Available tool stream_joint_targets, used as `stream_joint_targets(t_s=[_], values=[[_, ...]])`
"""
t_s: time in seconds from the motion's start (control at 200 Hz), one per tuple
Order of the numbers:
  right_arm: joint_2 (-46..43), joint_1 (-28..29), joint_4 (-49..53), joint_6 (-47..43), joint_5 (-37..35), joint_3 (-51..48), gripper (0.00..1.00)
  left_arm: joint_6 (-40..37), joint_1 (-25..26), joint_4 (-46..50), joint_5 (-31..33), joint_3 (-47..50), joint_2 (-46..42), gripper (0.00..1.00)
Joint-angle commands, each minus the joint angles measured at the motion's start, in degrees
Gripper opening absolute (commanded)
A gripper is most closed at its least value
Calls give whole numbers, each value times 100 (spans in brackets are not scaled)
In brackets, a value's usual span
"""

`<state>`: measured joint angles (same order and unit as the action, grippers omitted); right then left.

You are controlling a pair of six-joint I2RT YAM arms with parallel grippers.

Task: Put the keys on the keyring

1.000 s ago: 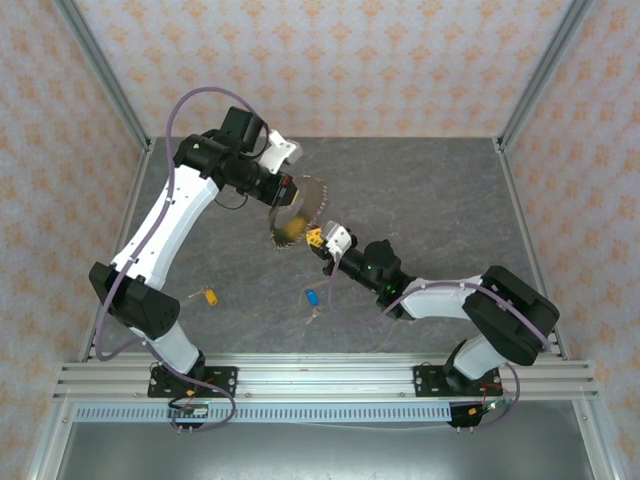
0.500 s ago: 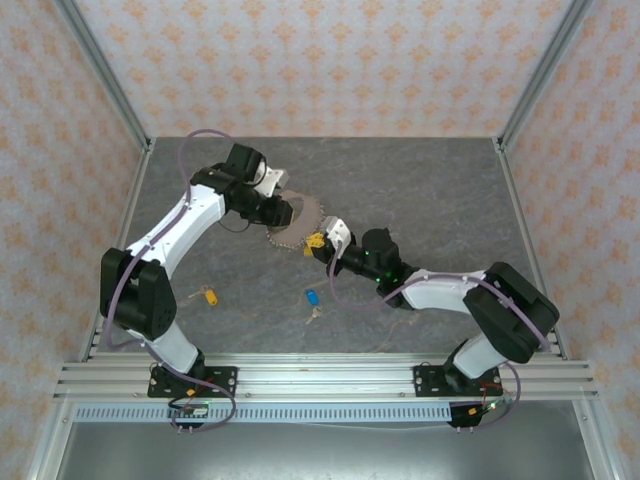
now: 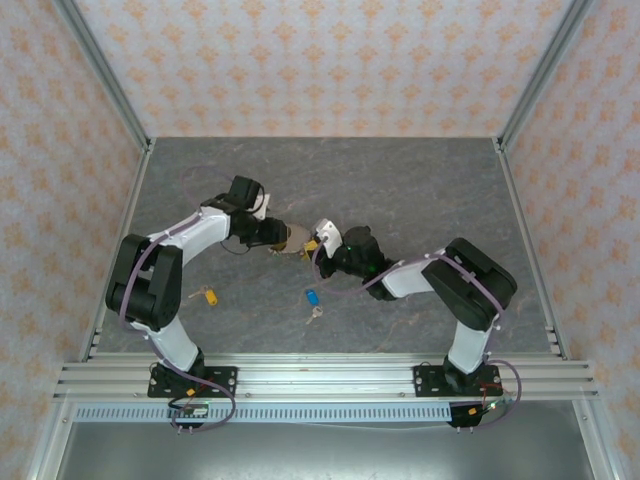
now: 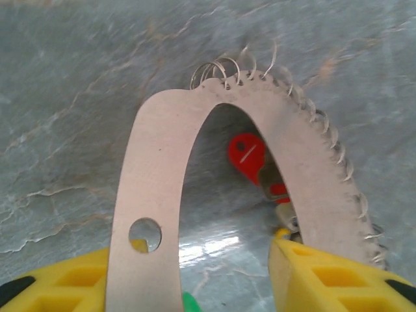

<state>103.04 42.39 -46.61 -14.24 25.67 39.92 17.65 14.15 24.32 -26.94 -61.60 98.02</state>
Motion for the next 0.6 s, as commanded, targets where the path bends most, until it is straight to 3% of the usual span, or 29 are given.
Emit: stream_joint_targets(t_s=[0.0,0.115,0.255,0.521,0.596], values=[[125,-81,-234,79,-160,297,0,337,0,-491,481,287,18,56],[159,-204,-439,320,-14,257,0,392,-5,-550,840,516,-225,63],[174,-508,-596,817,745,299,0,422,-5,-679,1060,802,-663,68],[263,-561,-1248,1149,635,121,0,181,13,-1447,321,1294,-1331,59],[193,-528,-584,695,877,279,0,65,65,-1458,329,1263,-1431,58]])
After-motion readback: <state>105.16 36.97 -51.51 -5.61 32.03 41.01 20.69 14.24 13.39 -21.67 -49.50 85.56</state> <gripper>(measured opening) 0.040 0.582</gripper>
